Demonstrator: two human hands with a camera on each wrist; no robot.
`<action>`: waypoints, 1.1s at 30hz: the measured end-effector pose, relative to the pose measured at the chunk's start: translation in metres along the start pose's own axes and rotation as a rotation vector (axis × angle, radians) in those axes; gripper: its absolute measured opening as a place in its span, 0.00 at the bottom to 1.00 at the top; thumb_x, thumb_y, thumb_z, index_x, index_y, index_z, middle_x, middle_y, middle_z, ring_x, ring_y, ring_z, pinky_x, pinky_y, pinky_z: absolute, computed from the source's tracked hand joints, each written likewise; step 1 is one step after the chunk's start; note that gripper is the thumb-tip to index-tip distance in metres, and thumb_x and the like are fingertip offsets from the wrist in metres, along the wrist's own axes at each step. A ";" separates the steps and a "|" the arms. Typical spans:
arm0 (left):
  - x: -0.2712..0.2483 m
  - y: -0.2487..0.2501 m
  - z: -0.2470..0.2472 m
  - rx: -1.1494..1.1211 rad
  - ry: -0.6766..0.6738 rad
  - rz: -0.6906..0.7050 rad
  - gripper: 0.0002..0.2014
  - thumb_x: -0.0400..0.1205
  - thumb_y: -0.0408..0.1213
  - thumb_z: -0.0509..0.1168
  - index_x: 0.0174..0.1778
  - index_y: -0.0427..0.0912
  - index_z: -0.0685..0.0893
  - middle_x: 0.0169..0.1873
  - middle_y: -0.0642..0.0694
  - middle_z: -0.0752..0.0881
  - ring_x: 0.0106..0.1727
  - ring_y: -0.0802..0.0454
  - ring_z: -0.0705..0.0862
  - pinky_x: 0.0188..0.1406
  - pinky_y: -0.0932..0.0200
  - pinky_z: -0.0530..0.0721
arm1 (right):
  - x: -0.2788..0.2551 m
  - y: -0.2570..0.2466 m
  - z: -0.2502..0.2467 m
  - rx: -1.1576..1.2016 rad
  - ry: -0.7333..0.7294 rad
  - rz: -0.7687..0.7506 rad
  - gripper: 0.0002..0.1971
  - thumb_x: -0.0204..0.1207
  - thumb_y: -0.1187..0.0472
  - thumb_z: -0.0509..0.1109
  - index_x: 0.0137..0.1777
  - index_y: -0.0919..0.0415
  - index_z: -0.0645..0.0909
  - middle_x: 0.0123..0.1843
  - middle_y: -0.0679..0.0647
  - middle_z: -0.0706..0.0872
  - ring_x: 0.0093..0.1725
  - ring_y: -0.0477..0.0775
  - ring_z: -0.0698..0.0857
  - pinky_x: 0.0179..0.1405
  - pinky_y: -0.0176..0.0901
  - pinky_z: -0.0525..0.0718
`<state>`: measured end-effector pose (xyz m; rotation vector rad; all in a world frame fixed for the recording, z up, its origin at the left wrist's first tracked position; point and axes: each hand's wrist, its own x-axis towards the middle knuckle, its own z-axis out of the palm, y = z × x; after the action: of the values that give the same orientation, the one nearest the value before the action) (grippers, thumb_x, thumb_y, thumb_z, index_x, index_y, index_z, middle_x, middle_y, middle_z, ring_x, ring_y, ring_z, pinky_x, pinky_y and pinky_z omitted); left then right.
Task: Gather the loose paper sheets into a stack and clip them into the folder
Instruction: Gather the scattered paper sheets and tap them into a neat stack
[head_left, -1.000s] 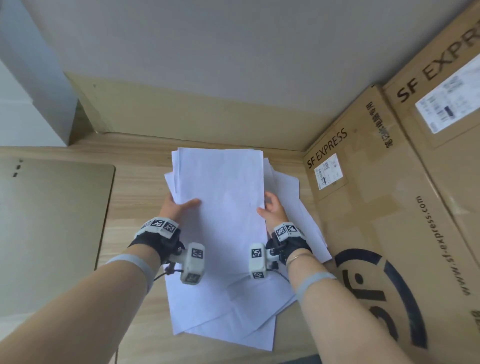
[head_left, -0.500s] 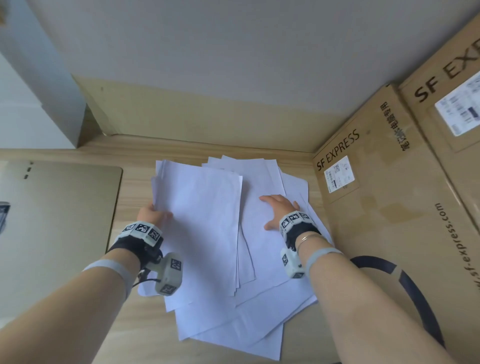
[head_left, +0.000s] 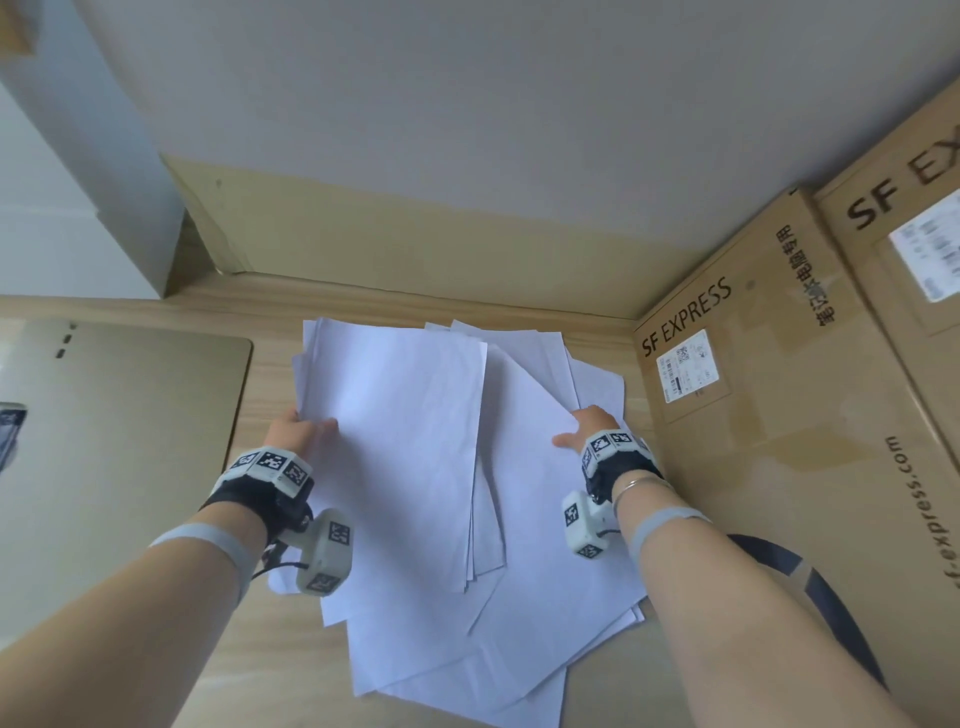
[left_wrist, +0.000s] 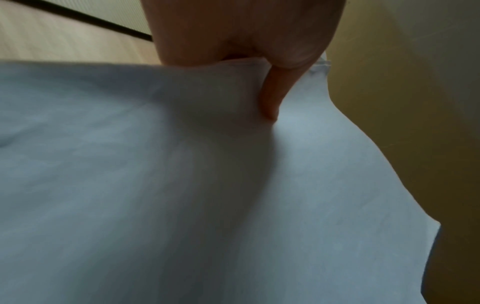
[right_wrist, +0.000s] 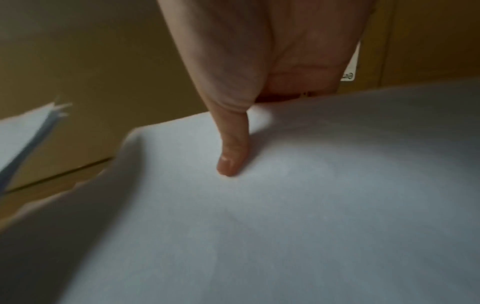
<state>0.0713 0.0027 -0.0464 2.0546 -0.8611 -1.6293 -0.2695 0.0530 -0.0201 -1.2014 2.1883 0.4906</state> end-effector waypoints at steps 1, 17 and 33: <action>-0.001 0.000 0.000 0.002 -0.001 0.001 0.23 0.79 0.29 0.64 0.71 0.33 0.73 0.64 0.32 0.81 0.65 0.31 0.80 0.60 0.47 0.78 | 0.001 -0.001 0.003 0.028 0.010 -0.002 0.34 0.76 0.49 0.69 0.77 0.68 0.65 0.80 0.61 0.64 0.76 0.60 0.71 0.74 0.45 0.70; -0.012 -0.008 0.011 -0.014 0.019 0.037 0.19 0.78 0.25 0.64 0.67 0.29 0.77 0.58 0.31 0.84 0.57 0.34 0.82 0.54 0.51 0.77 | -0.013 0.031 0.003 0.438 0.314 0.036 0.13 0.81 0.65 0.63 0.62 0.70 0.79 0.65 0.67 0.83 0.59 0.64 0.82 0.53 0.46 0.78; -0.008 -0.007 -0.001 0.193 0.000 0.037 0.19 0.77 0.27 0.63 0.65 0.30 0.78 0.55 0.30 0.84 0.47 0.40 0.78 0.50 0.52 0.77 | -0.041 0.086 -0.014 0.728 0.513 0.127 0.13 0.83 0.62 0.59 0.58 0.69 0.81 0.58 0.67 0.86 0.46 0.56 0.78 0.48 0.43 0.74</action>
<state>0.0732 0.0129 -0.0449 2.1514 -1.0884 -1.5805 -0.3297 0.1161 0.0207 -0.8298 2.5198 -0.6038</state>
